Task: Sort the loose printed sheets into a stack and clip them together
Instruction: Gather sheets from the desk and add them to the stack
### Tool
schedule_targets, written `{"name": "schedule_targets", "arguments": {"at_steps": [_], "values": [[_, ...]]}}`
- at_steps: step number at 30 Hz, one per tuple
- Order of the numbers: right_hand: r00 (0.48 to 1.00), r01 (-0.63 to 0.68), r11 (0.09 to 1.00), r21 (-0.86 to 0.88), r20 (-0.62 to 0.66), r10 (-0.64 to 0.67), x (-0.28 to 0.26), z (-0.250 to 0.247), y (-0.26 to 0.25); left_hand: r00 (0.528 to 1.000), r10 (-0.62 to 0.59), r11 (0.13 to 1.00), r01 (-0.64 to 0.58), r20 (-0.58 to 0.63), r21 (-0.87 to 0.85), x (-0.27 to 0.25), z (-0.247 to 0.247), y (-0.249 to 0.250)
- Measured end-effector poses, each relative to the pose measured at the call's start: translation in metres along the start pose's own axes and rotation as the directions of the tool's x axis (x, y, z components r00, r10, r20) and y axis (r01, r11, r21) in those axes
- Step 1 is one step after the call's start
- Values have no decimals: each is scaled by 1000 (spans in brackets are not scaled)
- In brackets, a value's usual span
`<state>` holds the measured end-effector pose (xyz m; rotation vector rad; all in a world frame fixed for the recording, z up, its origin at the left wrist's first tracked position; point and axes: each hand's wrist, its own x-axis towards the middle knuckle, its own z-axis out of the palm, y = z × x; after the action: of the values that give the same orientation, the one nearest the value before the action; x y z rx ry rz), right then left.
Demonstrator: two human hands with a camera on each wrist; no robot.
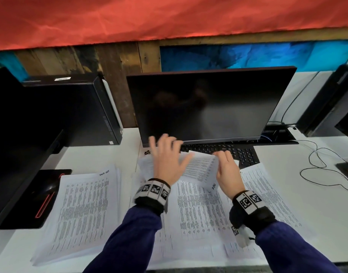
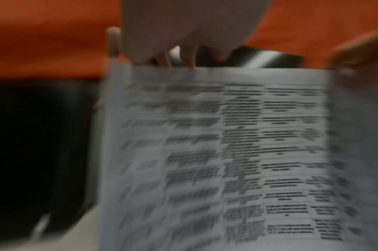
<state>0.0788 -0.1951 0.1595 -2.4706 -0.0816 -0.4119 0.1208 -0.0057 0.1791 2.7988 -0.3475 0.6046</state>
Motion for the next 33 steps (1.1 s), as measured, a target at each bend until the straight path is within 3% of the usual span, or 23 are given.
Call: {"name": "schedule_targets", "arguments": {"at_steps": [2, 4, 7, 9, 11, 12, 14, 16, 18, 20, 24, 28, 33], "values": [[1000, 0, 1000, 11, -10, 0, 0, 0, -1, 954, 227, 973, -230, 194, -8, 5, 4, 27], [1000, -9, 1000, 20, -25, 9, -1, 0, 1, 921, 227, 964, -258, 316, 61, 8, 6, 44], [983, -110, 973, 204, -126, 137, -6, 1, 10, 935, 177, 965, -226, 308, 133, 10, -5, 46], [926, -272, 881, 388, -144, 349, -14, 6, 21, 955, 178, 980, -195, 237, 48, 11, -21, 35], [842, -439, 708, 553, -22, 539, -19, 11, 29, 977, 124, 983, -97, 172, -153, 12, -39, 16], [815, -486, 605, 631, 76, 575, -20, 11, 28, 984, 58, 960, -9, 168, -280, 12, -46, 5], [796, -535, 414, 736, 275, 538, -16, 8, 18, 978, -57, 785, 169, 203, -596, 10, -57, -16], [824, -528, 322, 786, 383, 417, -8, 4, -1, 963, -123, 536, 269, 241, -800, 2, -61, -30], [871, -460, 319, 829, 350, 346, 2, 6, -13, 949, -208, 406, 305, 237, -861, -10, -60, -35], [907, -381, 345, 858, 272, 322, 6, 6, -24, 922, -334, 335, 310, 196, -890, -24, -54, -33], [926, -345, 422, 838, 232, 297, 2, 15, -42, 851, -508, 282, 308, 131, -909, -50, -32, -29], [887, -448, 438, 779, 327, 326, -11, 42, -39, 819, -552, 346, 393, 154, -852, -69, -10, -30], [798, -597, 412, 688, 454, 397, -22, 70, -25, 744, -611, 249, 507, 273, -825, -86, 18, -41]]}}
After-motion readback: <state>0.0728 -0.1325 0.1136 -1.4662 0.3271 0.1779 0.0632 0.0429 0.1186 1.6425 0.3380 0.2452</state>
